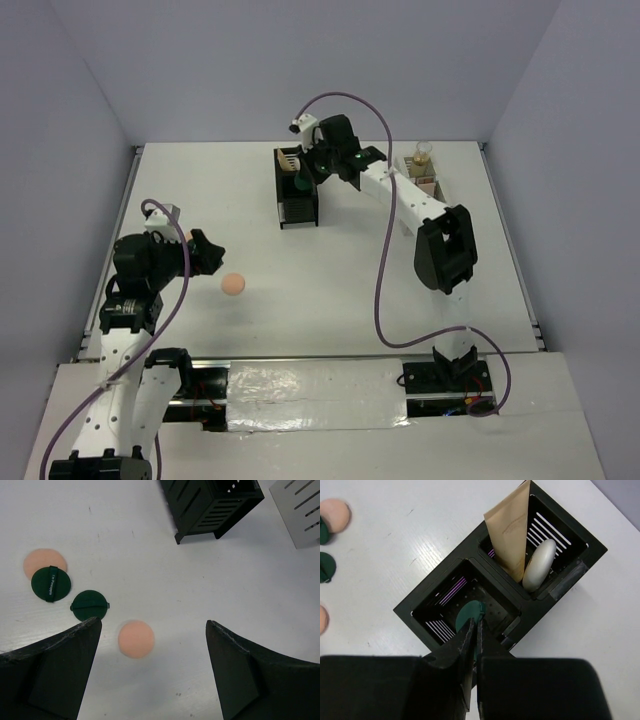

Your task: Organize the makeup

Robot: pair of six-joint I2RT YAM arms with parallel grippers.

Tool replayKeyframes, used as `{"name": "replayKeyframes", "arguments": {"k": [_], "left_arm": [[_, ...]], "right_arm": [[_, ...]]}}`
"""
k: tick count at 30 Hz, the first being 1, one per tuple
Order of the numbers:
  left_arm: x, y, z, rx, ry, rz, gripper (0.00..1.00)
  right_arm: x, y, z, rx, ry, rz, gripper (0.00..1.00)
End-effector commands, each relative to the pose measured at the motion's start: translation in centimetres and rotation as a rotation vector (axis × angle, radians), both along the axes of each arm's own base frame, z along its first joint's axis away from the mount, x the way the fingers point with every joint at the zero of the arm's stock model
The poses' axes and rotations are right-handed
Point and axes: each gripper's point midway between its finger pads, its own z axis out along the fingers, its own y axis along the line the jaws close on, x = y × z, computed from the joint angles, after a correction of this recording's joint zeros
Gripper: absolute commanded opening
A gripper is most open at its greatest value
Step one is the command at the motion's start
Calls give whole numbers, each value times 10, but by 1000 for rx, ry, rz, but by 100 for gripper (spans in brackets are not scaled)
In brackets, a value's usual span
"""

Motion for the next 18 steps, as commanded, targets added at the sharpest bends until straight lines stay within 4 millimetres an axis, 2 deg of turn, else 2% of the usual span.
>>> {"name": "replayKeyframes", "arguments": {"k": [1,5,6,9,11,12,14,15,16,18], "left_arm": [[5,0,5,-16,-25,5,98],[5,-2,5,-20,-28,-3,98],[5,-1,5,-20,-28,-1,97],[4,-3,5,-24,-29,-9,97],[5,-4,6,-29,-28,-14,96],[5,-4,5,-31,-26,-14,96],[5,-4,6,-43,-25,-9,93],[5,-6,6,-57,-20,-7,92],[5,-6,6,-68,-15,-4,89],[4,-10,6,-113,-5,2,78]], "right_arm": [[11,15,15,45,-56,16,4],[10,19,10,38,-55,25,24],[9,20,8,33,-53,27,36],[6,21,4,22,-50,31,51],[4,19,7,21,-52,28,55],[2,18,11,22,-55,29,57],[-1,11,31,44,-78,26,59],[-7,6,49,61,-101,30,63],[-11,2,58,67,-110,37,67],[-27,-9,66,91,-90,105,79]]}}
